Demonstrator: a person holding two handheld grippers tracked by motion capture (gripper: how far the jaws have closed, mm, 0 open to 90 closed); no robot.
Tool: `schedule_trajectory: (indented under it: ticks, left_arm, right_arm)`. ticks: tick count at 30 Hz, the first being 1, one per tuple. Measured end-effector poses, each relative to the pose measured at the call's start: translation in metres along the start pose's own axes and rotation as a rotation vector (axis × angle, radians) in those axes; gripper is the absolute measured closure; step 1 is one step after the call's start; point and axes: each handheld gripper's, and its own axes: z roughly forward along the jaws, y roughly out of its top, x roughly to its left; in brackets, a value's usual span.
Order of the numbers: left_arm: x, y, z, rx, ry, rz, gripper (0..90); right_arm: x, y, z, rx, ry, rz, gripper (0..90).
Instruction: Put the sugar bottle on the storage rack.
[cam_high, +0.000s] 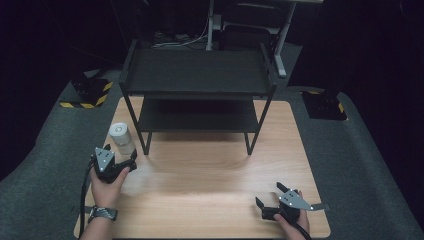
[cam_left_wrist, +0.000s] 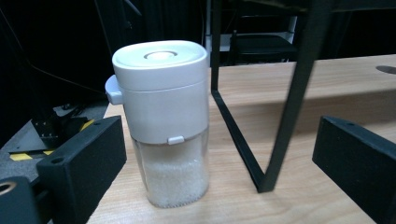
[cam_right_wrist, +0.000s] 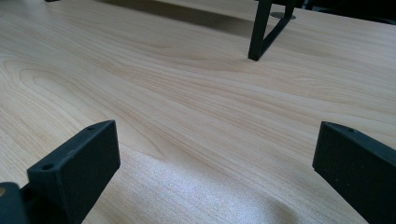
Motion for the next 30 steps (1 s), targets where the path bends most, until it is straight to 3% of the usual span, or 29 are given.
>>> schedule_trajectory:
  ticks: [3, 6, 12, 20, 23, 30]
  left_arm:
    - [0.003, -0.002, 0.007, 0.011, 0.007, -0.024, 3.8]
    - [0.003, -0.005, 0.014, 0.012, 0.023, -0.011, 5.3]
    - [0.007, -0.010, 0.027, 0.015, 0.061, -0.036, 7.6]
    - [0.012, -0.008, 0.041, 0.009, 0.052, -0.032, 9.8]
    - [0.013, -0.010, 0.046, 0.004, 0.061, -0.061, 12.2]
    - [0.013, -0.013, 0.053, -0.008, 0.069, -0.065, 18.0]
  right_arm:
    - [0.000, 0.000, 0.000, -0.001, 0.000, -0.001, 0.3]
    - [0.000, 0.000, 0.000, -0.002, 0.000, 0.001, 0.3]
    - [0.000, -0.001, 0.000, -0.004, -0.002, -0.001, 0.3]
    - [0.001, -0.001, 0.000, -0.007, -0.006, -0.002, 0.3]
    - [0.001, -0.001, 0.000, -0.007, -0.008, -0.001, 0.3]
    - [0.002, -0.001, 0.000, -0.008, -0.013, -0.003, 0.3]
